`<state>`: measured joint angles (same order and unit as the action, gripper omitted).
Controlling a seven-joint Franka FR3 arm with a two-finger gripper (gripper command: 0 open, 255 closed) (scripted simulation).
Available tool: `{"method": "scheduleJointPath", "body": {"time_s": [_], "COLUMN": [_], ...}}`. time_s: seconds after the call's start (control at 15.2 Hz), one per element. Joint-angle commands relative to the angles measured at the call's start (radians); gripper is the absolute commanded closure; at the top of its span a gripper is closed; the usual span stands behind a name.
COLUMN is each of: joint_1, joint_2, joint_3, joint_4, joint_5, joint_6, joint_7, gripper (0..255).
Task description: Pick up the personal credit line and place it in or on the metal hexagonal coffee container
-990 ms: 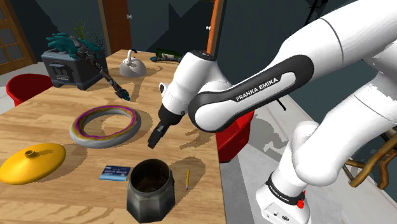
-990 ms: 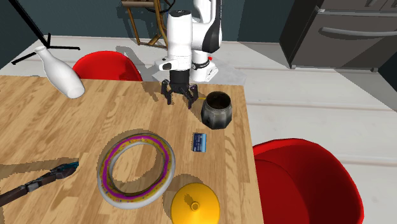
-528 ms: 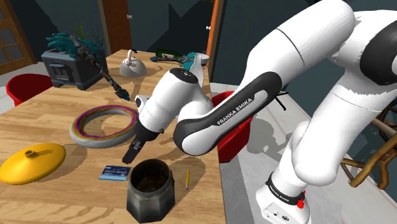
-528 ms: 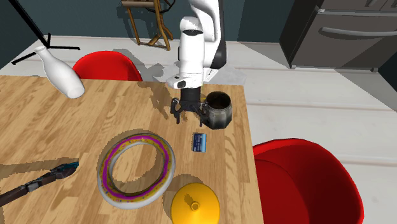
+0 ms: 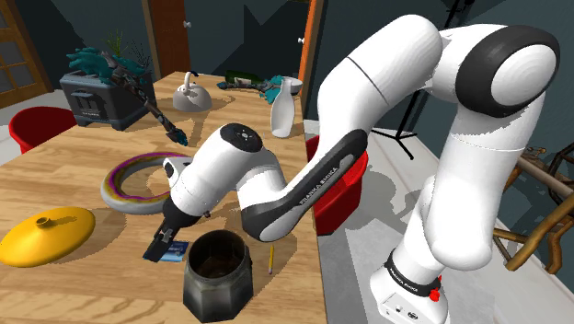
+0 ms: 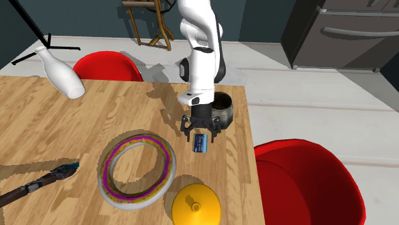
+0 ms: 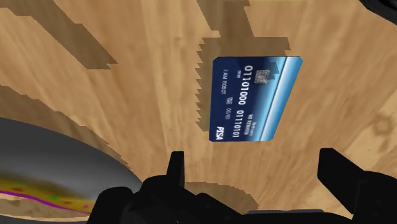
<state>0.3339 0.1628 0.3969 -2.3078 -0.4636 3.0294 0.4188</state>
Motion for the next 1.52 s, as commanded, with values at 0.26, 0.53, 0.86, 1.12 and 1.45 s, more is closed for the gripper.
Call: {"method": "scheduleJointPath", "body": {"time_s": [0.26,0.53,0.86,1.12,1.45], "joint_1": [0.091,0.091,0.091,0.091,0.074], "joint_2": [0.092,0.092,0.092,0.092,0.082], "joint_3": [-0.106,-0.106,-0.106,-0.106,-0.084], "joint_4": [0.064,0.064,0.064,0.065,0.063], "joint_5": [-0.137,-0.136,-0.136,-0.136,-0.114], "joint_6": [0.028,0.028,0.028,0.028,0.018], "joint_7": [0.113,0.113,0.113,0.113,0.093], "gripper": [0,0,255,255,255]}}
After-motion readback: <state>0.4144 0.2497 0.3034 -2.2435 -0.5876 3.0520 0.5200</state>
